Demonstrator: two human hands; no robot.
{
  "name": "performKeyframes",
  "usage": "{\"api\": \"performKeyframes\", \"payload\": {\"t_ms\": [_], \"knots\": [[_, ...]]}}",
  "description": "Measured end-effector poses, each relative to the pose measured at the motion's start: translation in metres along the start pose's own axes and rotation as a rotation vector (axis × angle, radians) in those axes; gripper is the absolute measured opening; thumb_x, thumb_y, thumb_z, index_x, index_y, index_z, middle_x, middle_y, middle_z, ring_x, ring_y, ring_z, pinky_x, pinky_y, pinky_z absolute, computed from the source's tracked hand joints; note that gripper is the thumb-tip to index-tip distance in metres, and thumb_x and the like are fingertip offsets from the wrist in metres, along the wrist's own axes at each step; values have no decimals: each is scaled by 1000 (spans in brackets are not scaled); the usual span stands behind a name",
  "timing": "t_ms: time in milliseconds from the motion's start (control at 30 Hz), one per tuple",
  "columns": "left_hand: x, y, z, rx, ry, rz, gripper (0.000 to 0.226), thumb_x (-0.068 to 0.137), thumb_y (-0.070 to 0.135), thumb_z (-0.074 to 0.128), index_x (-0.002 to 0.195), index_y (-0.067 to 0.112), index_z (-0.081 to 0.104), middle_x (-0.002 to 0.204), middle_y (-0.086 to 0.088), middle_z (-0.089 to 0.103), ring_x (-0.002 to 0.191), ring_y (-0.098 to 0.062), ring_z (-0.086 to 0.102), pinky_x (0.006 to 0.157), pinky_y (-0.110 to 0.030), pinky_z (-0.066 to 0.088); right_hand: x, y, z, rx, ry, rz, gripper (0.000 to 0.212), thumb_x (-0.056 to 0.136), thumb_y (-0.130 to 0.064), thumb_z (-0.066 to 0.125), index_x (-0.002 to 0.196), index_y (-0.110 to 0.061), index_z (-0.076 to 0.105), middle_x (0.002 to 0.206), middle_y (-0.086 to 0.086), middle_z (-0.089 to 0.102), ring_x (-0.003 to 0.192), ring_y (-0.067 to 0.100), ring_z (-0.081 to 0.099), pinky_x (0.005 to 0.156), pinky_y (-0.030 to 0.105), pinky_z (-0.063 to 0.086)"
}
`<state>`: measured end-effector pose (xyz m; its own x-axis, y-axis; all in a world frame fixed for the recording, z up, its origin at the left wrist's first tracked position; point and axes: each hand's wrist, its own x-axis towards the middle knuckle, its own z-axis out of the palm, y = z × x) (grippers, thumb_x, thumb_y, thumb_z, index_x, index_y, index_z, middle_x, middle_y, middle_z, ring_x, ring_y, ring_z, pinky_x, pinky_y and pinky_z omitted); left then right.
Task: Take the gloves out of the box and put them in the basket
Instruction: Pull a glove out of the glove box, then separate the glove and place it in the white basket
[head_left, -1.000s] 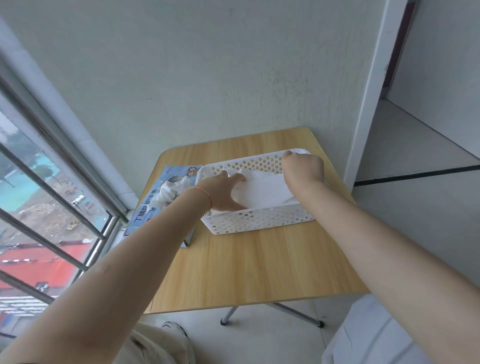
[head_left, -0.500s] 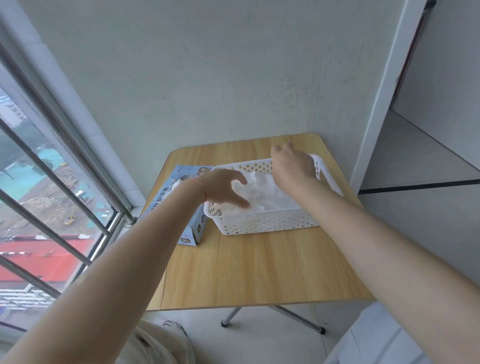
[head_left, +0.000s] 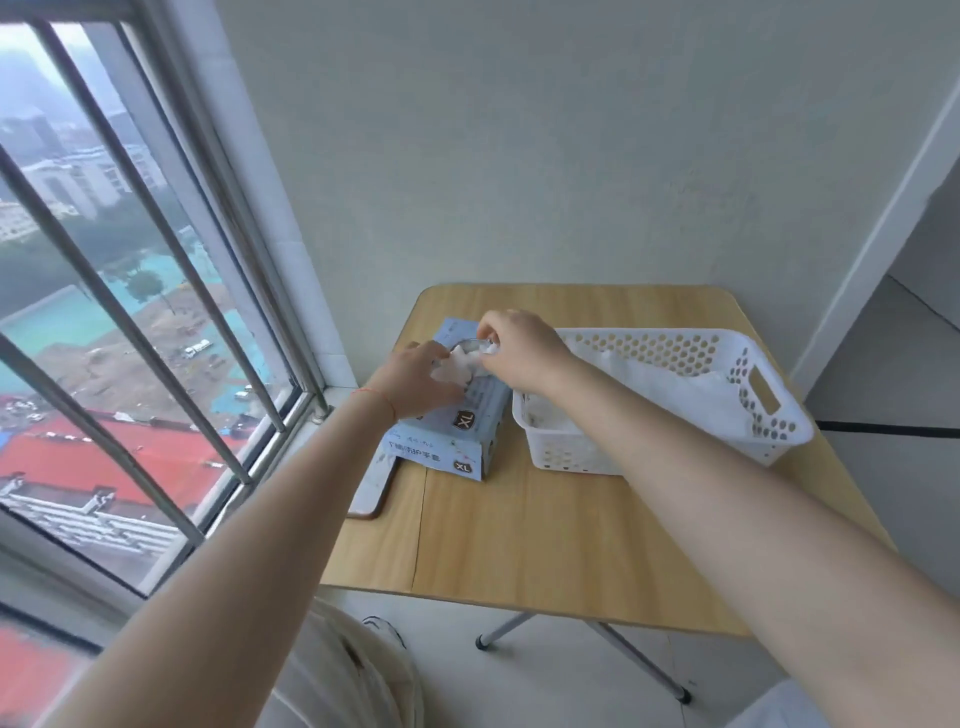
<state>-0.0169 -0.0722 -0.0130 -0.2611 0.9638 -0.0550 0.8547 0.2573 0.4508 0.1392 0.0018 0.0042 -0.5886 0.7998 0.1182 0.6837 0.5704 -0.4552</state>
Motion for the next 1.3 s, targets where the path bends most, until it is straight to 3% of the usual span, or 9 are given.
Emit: {"api": "performKeyframes", "payload": {"t_ms": [100, 200, 267, 400, 500, 700, 933, 1067, 1300], "knots": [[0, -8, 5, -43, 18, 30, 71, 81, 41, 74, 141, 21, 43, 137, -4, 46, 117, -21, 50, 91, -28, 39, 6, -7, 7, -110, -105, 52, 33, 92, -34, 56, 123, -23, 56, 127, 0, 53, 117, 24, 51, 92, 35, 40], [0, -12, 6, -22, 37, 41, 80, 76, 48, 77, 142, 21, 40, 134, -3, 48, 121, -22, 48, 96, -32, 40, 9, -9, 9, -168, -71, 82, 7, 93, -23, 55, 99, -26, 59, 111, -3, 63, 109, 22, 56, 92, 36, 37], [-1, -14, 6, -2, 38, 39, 86, 71, 54, 79, 142, 23, 40, 128, -3, 49, 121, -23, 47, 99, -36, 41, 8, -11, 7, -155, -26, 78, 7, 91, -21, 58, 88, -26, 56, 100, -6, 64, 101, 21, 57, 94, 38, 37], [-6, -14, 6, -6, 1, 28, 90, 63, 63, 81, 137, 28, 44, 120, 0, 49, 114, -19, 47, 94, -35, 44, 3, -14, -4, -4, 3, 13, 17, 81, -25, 70, 77, -25, 54, 85, -10, 58, 87, 17, 55, 88, 38, 45], [-7, -10, 5, -106, 109, 63, 73, 66, 63, 78, 126, 29, 54, 110, 3, 54, 105, -15, 49, 82, -27, 38, 1, -16, -13, 27, -1, -14, 22, 77, -26, 76, 69, -27, 55, 78, -14, 57, 85, 16, 58, 85, 38, 47], [-4, -2, -4, -205, 319, 154, 16, 83, 39, 75, 87, 28, 65, 89, 7, 66, 86, -11, 64, 72, -20, 48, 0, -20, -26, -125, -21, -62, 13, 91, -30, 63, 86, -22, 72, 86, -10, 62, 90, 16, 57, 93, 39, 44], [-8, 10, -12, -333, 342, 187, 14, 80, 33, 77, 82, 21, 69, 80, 9, 69, 73, 0, 61, 67, -17, 49, 1, -27, -26, 104, 233, -125, 20, 78, -20, 76, 72, -18, 58, 81, -10, 48, 73, 9, 50, 67, 25, 39], [-10, 15, -16, -335, 323, 192, 18, 79, 33, 78, 80, 20, 67, 75, 12, 65, 70, 0, 59, 63, -12, 45, 2, -28, -27, 145, 217, -135, 19, 80, -24, 74, 71, -20, 58, 85, -6, 52, 77, 13, 52, 70, 27, 41], [-6, 24, -36, -369, 511, 136, 12, 91, 22, 66, 85, 14, 73, 70, 10, 63, 66, -2, 57, 59, -4, 37, 2, -19, -34, 207, 364, -110, 24, 97, -13, 44, 104, -12, 67, 107, 2, 61, 92, 12, 52, 77, 24, 38]]}}
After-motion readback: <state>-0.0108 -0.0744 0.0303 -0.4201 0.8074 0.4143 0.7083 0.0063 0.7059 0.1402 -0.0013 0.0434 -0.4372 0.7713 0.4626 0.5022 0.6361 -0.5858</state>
